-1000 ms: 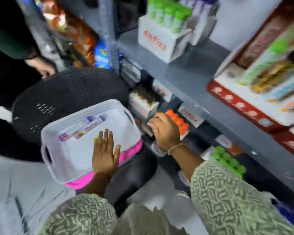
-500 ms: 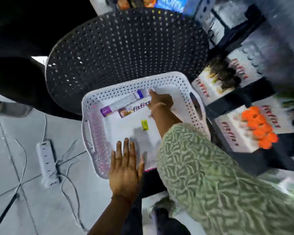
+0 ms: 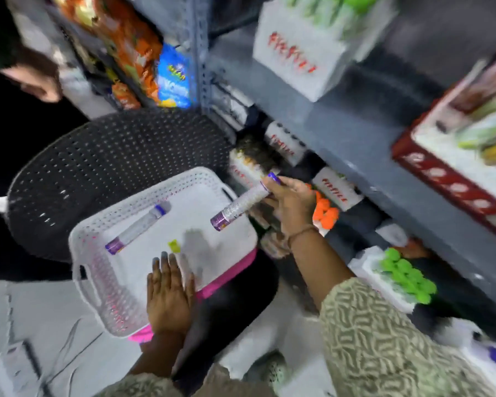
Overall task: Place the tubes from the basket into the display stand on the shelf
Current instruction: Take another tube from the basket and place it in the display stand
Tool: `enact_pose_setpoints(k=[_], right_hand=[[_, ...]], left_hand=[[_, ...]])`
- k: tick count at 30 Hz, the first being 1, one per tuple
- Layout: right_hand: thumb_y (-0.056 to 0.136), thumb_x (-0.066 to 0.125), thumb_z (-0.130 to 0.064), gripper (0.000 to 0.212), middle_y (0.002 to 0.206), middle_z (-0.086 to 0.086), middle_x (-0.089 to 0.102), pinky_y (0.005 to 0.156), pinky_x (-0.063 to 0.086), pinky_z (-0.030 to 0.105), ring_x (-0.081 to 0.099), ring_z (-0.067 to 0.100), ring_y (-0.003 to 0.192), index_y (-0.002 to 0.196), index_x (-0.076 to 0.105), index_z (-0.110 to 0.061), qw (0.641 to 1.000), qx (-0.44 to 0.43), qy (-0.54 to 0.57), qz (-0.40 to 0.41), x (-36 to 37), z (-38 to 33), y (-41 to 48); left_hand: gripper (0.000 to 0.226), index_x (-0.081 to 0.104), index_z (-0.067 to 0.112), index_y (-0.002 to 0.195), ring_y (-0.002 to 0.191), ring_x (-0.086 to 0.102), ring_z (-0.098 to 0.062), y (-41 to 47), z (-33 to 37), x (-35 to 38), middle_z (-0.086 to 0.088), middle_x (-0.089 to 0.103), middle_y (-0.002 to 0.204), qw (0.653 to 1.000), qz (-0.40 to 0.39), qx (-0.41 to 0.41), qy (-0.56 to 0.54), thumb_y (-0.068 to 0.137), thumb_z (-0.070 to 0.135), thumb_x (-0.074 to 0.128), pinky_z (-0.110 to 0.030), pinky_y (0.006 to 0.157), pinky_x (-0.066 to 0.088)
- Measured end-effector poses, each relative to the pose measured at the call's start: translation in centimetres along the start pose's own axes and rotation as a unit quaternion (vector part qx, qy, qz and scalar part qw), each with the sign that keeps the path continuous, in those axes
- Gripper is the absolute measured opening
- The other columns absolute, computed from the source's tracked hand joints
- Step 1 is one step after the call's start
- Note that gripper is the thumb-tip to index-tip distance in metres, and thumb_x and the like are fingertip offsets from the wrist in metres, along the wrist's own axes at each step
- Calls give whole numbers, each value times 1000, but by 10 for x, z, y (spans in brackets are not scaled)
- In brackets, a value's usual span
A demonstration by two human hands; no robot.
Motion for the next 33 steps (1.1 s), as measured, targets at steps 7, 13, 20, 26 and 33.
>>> enact_pose_setpoints(k=[7,13,20,26,33], right_hand=[[64,77,-7,20,61,1,63,66,57,38,61,18,62,62,63,-21,973,-176,-19,148,-161,-132,-51],[66,77,-2,28,64,5,59,53,55,27,57,16,54,62,55,-19,943,-232,-58,233,-271,-204,-97],[52,75,-7,26,63,11,60,68,57,50,59,25,61,48,51,-17,903,-222,-239,281,-343,-273,-123],[65,64,2,22,64,9,58,50,48,26,52,10,47,79,64,-15,861,-222,-411,200,-345,-320,-121],[67,78,-13,37,83,11,66,35,41,5,57,2,40,100,68,-1,801,-167,-550,165,-348,-335,-103]], left_hand=[[61,39,-13,128,125,33,-44,46,202,-3,-33,41,133,967,57,241,-56,94,35,22,-51,102,23],[66,38,-8,130,128,30,-38,6,359,-2,-28,41,135,897,58,421,-123,97,42,12,-42,106,15],[71,33,-3,135,131,26,-31,-25,418,30,-19,37,141,857,7,512,-68,95,49,5,-33,108,2],[70,33,-3,134,131,24,-29,-23,419,33,-20,37,141,858,8,512,-37,95,47,6,-31,109,1],[70,35,-2,134,130,29,-31,-22,420,33,-18,36,141,857,2,515,-16,96,48,5,-29,108,0]])
Point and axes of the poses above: each hand's wrist, its own y-axis towards the middle knuckle, its own x-axis out of the palm, z = x × y, the point moved 3 cm from there along y, towards the middle knuckle
